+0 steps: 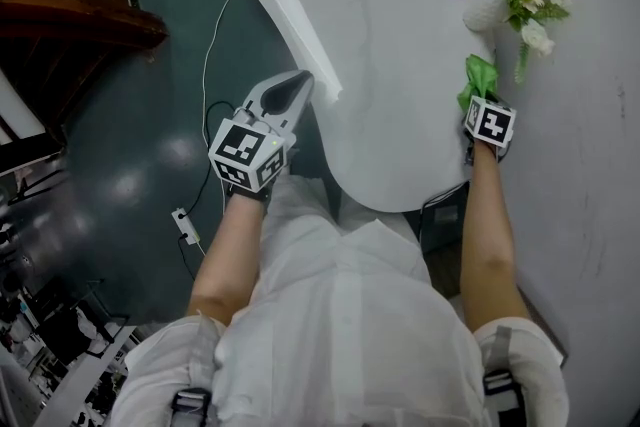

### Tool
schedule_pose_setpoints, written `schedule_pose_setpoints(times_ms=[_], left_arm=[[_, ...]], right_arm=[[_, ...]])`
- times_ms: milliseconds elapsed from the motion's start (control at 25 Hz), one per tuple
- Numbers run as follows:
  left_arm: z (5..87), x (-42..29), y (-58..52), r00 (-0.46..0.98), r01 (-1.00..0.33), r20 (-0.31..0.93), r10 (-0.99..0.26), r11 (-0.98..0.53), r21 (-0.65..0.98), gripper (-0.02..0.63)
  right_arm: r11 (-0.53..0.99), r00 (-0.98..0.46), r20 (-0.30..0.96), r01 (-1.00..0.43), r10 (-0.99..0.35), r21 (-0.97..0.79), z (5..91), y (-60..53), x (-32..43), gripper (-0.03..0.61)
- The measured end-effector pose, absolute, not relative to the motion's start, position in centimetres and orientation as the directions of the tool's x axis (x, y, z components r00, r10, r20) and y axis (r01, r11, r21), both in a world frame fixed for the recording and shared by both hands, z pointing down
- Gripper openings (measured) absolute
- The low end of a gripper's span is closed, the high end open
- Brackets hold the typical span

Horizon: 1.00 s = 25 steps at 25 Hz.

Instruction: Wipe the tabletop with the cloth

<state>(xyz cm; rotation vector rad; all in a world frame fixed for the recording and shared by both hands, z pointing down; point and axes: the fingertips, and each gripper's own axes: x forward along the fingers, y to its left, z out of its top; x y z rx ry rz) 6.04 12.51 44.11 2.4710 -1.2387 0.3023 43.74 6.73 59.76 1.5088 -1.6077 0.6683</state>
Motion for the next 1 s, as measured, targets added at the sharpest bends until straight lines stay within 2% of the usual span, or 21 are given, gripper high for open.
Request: schedule_pose_setpoints(times_ms=[160, 600, 1000], left_arm=[[44.2, 5.6, 12.6, 0.595, -0.803, 0.341, -0.728, -0.552, 0.225, 0.026], [44.4, 4.7, 13.3, 0.607, -0.794, 0.335, -0.721, -0.561, 0.234, 0.026], [44.6, 4.6, 13.9, 0.620, -0.784, 0.340, -0.708, -0.575, 0.234, 0.026]], right_arm=[[0.128, 0.023, 0.832, -0.985, -0.554, 0.113, 59.9, 8.9, 40.7, 0.072], [0.424, -0.193, 0.837, -0.904, -0.512, 0.052, 60.0, 12.9, 25.5, 0.072], [0.666, -0.375, 0.843, -0.746, -0.385, -0.028, 59.9, 18.7, 15.4, 0.072]])
